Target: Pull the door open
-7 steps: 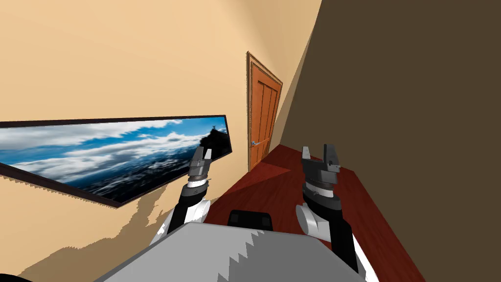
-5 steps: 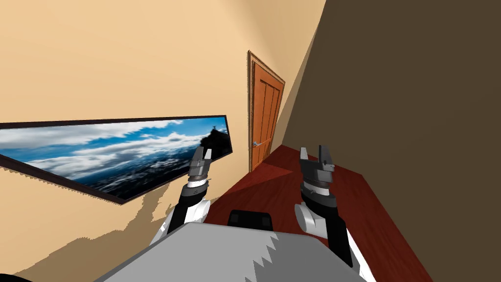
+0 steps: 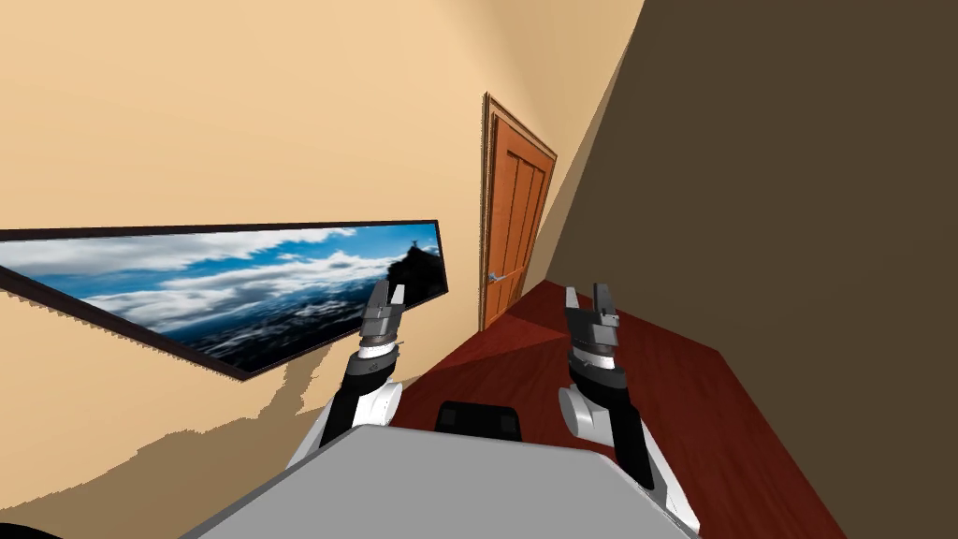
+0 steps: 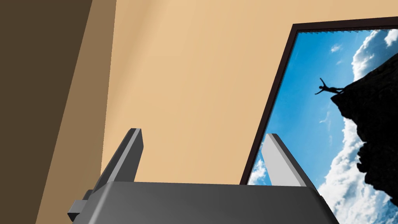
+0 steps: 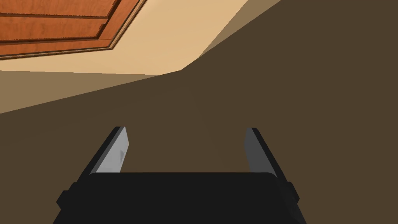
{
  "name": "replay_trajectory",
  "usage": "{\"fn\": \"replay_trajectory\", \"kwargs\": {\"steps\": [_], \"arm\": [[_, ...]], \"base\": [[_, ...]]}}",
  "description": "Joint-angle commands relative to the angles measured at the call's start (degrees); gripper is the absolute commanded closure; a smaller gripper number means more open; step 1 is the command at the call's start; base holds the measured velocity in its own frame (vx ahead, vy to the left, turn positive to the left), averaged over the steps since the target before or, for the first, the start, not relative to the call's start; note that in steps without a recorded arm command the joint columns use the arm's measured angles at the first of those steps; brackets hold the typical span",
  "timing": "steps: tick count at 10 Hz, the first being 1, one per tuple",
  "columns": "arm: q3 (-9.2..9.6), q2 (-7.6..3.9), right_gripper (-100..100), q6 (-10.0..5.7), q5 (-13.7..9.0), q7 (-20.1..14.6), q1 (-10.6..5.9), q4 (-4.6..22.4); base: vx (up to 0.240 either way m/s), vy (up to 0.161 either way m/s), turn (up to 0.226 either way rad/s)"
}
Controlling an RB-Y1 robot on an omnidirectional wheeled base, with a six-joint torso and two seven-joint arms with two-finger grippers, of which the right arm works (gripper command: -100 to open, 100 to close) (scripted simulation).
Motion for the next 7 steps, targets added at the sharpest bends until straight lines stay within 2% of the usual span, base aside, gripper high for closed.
{"fn": "replay_trajectory", "kwargs": {"steps": [1, 7], "arm": [[0.03, -0.24, -100, 0.04, -0.2, -0.3, -1.01, 2.1], [-0.07, -1.55, -100, -1.49, -1.4, -2.0, -4.73, 12.1]], "base": [[0.064, -0.07, 0.139], [0.071, -0.068, 0.171]]}}
